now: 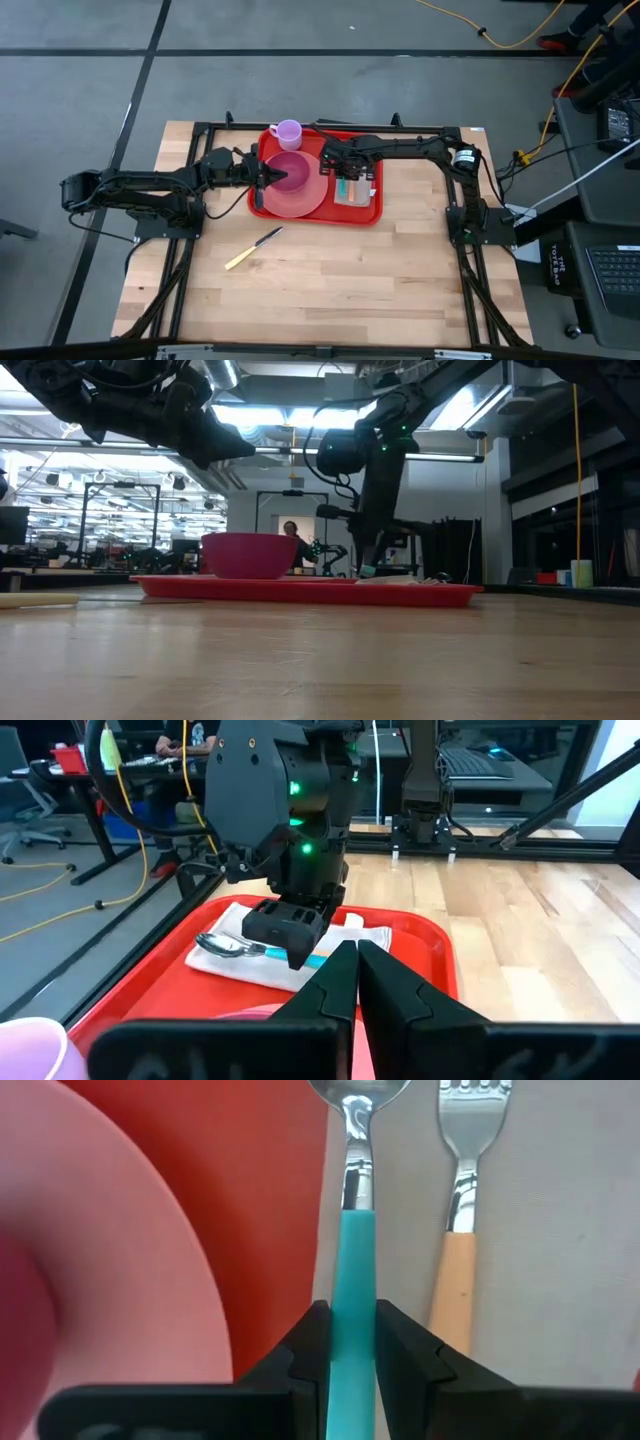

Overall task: Set up tray
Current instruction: Put the blue spoon on the light brown napkin

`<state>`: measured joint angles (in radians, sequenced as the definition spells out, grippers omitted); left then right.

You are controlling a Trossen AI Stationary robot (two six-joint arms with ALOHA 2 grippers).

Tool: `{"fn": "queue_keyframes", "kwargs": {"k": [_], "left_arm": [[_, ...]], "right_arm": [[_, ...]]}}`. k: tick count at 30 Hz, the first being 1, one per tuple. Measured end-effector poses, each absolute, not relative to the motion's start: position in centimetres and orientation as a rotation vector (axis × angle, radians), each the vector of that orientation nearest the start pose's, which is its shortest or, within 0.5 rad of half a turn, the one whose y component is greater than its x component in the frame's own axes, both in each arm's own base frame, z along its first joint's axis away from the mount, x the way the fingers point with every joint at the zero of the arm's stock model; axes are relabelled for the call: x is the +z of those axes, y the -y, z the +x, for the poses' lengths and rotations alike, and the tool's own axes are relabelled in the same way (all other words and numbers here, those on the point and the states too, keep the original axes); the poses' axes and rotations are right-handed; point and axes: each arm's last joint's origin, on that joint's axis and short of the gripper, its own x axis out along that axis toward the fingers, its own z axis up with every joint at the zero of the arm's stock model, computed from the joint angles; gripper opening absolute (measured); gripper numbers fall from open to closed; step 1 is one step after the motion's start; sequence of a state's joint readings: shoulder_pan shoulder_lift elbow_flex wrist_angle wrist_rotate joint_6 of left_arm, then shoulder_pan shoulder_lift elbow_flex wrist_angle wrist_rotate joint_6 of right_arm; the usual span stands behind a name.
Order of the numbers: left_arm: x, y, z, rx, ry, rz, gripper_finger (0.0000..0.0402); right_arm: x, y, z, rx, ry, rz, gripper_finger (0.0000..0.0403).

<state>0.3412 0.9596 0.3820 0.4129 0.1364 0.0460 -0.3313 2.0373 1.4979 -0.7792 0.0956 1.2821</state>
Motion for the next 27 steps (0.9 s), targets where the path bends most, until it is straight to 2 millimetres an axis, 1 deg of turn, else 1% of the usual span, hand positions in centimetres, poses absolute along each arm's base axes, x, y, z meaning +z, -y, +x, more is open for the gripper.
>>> {"fn": "queue_keyframes", "kwargs": {"k": [9, 18, 27], "left_arm": [[22.0, -6.4, 19.1, 0.201, -0.164, 0.001, 0.0004], [22.0, -6.4, 19.1, 0.202, -0.163, 0.0, 0.0008], [22.1, -6.4, 19.1, 0.202, -0.163, 0.0, 0.0008]], "right_arm": [[16.9, 13.4, 37.9, -1.204, -0.901, 1.24, 0.006], [14.3, 13.3, 37.2, -1.179, -0.849, 1.262, 0.006], [14.3, 13.4, 37.2, -1.155, -0.846, 1.279, 0.006]]}}
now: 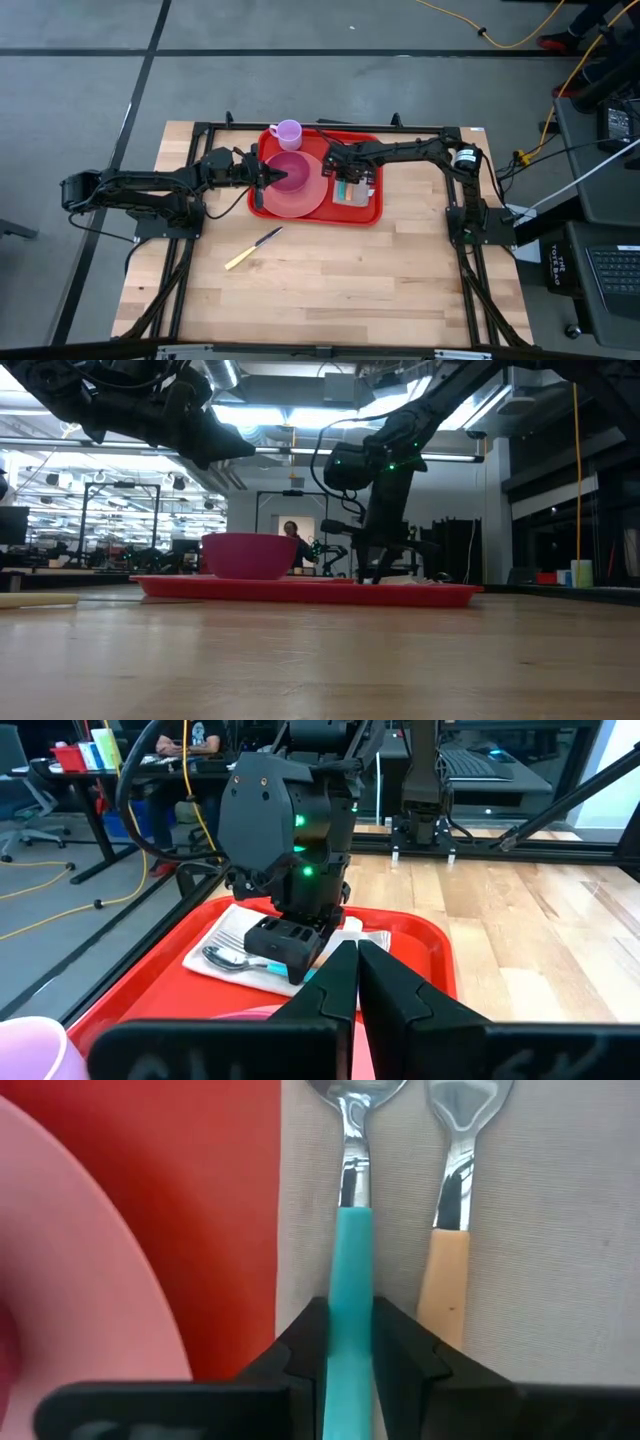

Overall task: Set up tray
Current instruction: Put the blue spoon on the light brown napkin

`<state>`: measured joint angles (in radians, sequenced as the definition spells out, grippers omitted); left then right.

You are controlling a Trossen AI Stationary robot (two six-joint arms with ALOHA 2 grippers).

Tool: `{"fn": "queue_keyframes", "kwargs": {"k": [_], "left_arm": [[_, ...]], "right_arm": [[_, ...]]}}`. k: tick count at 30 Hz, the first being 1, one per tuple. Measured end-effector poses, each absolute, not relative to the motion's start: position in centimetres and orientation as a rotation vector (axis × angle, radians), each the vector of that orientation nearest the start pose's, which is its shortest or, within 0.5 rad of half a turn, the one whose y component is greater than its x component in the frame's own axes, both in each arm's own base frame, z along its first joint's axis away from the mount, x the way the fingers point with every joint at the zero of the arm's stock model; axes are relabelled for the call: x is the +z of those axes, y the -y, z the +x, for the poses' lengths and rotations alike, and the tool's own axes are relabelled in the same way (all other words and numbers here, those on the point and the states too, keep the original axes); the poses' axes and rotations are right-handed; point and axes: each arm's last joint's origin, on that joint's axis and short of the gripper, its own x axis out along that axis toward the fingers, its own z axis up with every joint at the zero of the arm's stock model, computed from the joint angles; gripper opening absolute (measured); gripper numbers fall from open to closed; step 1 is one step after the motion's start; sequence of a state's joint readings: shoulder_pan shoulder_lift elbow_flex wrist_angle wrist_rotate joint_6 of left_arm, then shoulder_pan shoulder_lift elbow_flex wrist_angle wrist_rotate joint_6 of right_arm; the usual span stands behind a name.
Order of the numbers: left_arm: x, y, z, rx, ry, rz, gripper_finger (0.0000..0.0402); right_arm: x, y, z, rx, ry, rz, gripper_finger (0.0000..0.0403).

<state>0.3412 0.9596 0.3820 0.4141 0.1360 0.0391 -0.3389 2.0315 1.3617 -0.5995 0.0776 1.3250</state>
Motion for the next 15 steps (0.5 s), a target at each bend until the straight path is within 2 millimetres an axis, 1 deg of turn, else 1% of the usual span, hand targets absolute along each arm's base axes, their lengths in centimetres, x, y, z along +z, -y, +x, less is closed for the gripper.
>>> {"fn": "queue_keyframes", "kwargs": {"k": [4, 11, 15], "left_arm": [[22.05, -6.38, 19.14, 0.202, -0.163, 0.0, 0.0007], [22.05, -6.38, 19.14, 0.202, -0.163, 0.0, 0.0004], [22.05, -6.38, 19.14, 0.202, -0.163, 0.0, 0.0004]], "right_arm": [[14.26, 13.34, 37.22, -1.142, -0.858, 1.259, 0.0062], [14.25, 13.28, 37.26, -1.11, -0.879, 1.258, 0.0128], [14.26, 13.27, 37.29, -1.101, -0.881, 1.264, 0.0139]]}}
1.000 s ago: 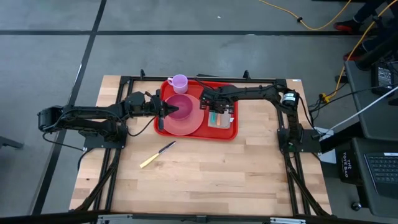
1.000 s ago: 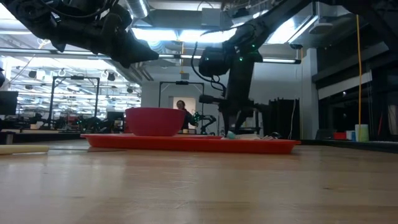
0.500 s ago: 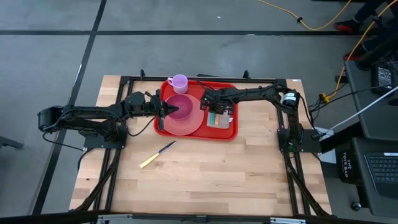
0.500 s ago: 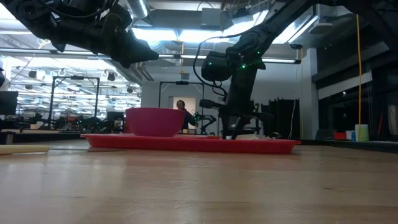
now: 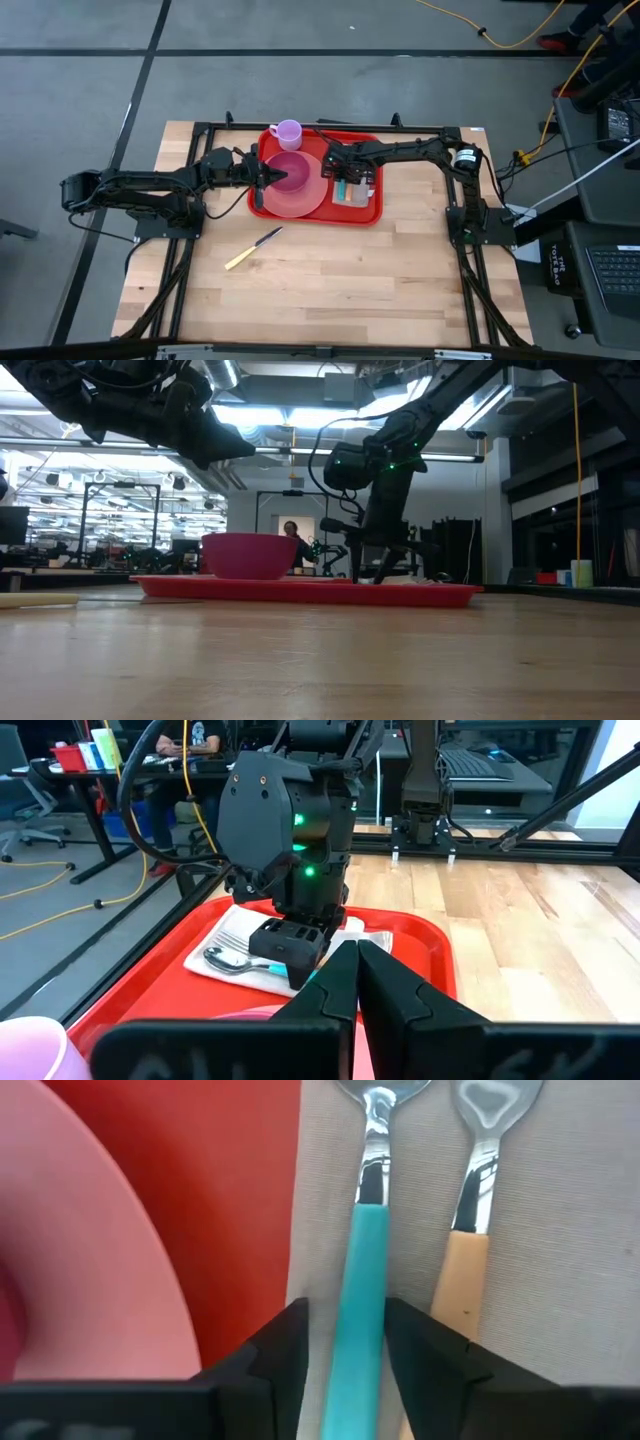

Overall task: Set up tray
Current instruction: Put the blue spoon on the light brown napkin, then put the yellow knife on the light brown napkin

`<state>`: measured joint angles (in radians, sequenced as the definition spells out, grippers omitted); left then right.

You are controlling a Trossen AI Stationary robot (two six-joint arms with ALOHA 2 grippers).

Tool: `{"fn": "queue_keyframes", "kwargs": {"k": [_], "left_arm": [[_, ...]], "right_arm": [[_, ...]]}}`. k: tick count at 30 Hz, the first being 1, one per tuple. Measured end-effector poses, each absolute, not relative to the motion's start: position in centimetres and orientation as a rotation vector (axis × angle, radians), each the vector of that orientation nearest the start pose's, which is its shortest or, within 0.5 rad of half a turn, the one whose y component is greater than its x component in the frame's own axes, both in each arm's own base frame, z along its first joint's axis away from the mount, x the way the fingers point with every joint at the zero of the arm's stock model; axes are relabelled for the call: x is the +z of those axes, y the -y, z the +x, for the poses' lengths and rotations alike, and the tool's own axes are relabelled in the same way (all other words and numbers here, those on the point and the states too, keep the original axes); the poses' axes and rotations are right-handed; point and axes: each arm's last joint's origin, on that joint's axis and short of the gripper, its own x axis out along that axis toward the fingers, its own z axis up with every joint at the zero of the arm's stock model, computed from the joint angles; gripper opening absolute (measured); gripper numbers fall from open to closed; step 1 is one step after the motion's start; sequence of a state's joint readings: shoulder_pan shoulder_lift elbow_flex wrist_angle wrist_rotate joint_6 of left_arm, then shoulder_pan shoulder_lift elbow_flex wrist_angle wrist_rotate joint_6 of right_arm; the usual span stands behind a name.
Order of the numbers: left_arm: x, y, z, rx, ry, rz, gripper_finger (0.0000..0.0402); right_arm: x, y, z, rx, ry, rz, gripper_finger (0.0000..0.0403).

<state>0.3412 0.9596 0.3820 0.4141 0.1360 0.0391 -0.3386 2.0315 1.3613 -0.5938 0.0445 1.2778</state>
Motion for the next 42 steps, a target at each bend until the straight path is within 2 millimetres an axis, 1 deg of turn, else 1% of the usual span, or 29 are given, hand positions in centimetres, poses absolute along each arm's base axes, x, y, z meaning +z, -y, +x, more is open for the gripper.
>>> {"fn": "queue_keyframes", "kwargs": {"k": [8, 11, 17, 24, 26, 30, 34, 40, 42], "left_arm": [[22.1, -6.4, 19.1, 0.202, -0.163, 0.0, 0.0004], [22.1, -6.4, 19.1, 0.202, -0.163, 0.0, 0.0005], [22.0, -6.4, 19.1, 0.201, -0.17, -0.002, 0.0008], [22.0, -6.4, 19.1, 0.202, -0.173, -0.003, 0.0007], [22.0, -6.4, 19.1, 0.202, -0.173, -0.003, 0.0008], [21.9, -6.4, 19.1, 0.202, -0.175, -0.003, 0.0007], [21.9, -6.4, 19.1, 0.202, -0.178, -0.004, 0.0004], [21.8, -6.4, 19.1, 0.202, -0.185, -0.005, 0.0006], [21.8, -6.4, 19.1, 0.202, -0.185, -0.005, 0.0005]], "right_arm": [[14.4, 13.6, 37.1, -1.092, -0.886, 1.281, 0.0137], [14.9, 13.6, 37.0, -1.095, -0.894, 1.277, 0.0137], [17.0, 13.9, 37.7, -1.048, -0.87, 1.244, 0.0137], [19.5, 14.5, 37.4, -1.081, -0.954, 1.166, 0.0138], [20.4, 14.5, 37.2, -1.099, -0.997, 1.108, 0.0138], [22.9, 14.7, 37.5, -1.076, -1.029, 0.956, 0.0138], [25.4, 14.2, 38.3, -0.976, -1.034, 0.765, 0.0138], [27.7, 11.9, 39.4, -0.731, -1.092, 0.455, 0.0138], [27.9, 11.1, 39.4, -0.709, -1.1, 0.347, 0.0138]]}}
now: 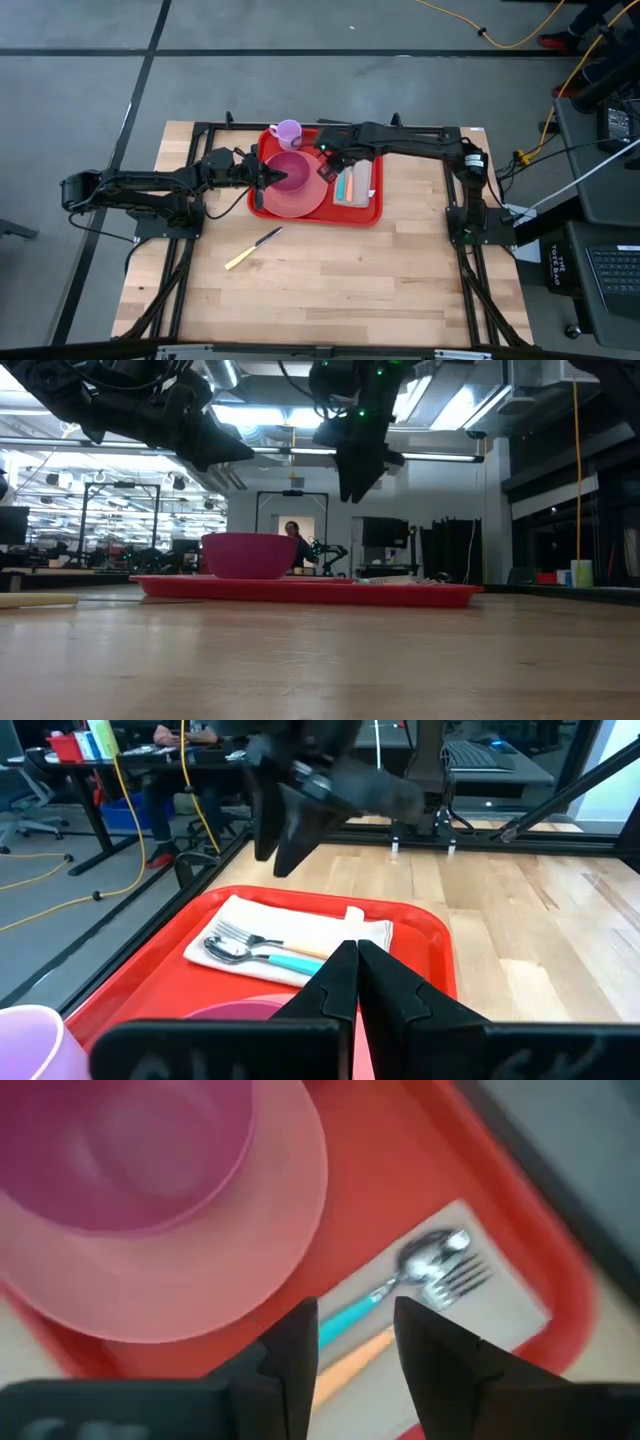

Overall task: Set up tray
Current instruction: Put the yellow knife on the light brown napkin

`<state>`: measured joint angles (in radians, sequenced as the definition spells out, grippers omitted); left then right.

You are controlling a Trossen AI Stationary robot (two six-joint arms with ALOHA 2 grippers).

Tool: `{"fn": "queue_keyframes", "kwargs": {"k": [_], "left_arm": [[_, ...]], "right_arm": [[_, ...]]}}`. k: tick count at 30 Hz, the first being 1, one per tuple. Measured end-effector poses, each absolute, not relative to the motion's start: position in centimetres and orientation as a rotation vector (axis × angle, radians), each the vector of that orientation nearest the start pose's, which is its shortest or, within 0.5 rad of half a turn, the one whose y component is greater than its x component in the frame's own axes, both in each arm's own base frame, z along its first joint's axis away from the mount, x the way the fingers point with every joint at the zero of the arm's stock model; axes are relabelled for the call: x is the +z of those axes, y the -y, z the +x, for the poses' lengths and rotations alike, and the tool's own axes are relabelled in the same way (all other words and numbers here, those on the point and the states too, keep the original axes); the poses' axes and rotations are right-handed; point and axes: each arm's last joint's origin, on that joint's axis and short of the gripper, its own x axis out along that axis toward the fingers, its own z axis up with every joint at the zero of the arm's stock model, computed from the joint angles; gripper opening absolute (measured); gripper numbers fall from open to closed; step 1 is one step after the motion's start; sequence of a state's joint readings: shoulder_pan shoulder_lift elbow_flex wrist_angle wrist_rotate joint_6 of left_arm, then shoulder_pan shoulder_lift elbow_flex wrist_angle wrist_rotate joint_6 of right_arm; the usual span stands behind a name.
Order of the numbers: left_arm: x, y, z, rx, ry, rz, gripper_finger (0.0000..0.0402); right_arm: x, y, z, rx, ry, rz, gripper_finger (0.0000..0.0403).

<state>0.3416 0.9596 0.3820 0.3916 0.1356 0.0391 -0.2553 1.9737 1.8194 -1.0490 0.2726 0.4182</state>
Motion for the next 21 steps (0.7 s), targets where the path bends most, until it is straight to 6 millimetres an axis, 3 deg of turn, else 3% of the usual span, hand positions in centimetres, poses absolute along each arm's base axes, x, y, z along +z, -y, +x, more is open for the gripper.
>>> {"fn": "queue_keyframes", "kwargs": {"k": [6, 10, 21], "left_arm": [[21.8, -6.4, 19.1, 0.202, -0.185, -0.005, 0.0005], [21.8, -6.4, 19.1, 0.202, -0.185, -0.005, 0.0008], [21.8, -6.4, 19.1, 0.202, -0.185, -0.005, 0.0008]], "right_arm": [[27.0, 9.4, 38.2, -0.676, -1.128, 0.187, 0.0138], [25.3, 8.4, 36.6, -0.627, -1.09, 0.148, 0.0138], [24.1, 4.3, 30.2, -0.493, -0.591, 0.12, 0.0138]]}}
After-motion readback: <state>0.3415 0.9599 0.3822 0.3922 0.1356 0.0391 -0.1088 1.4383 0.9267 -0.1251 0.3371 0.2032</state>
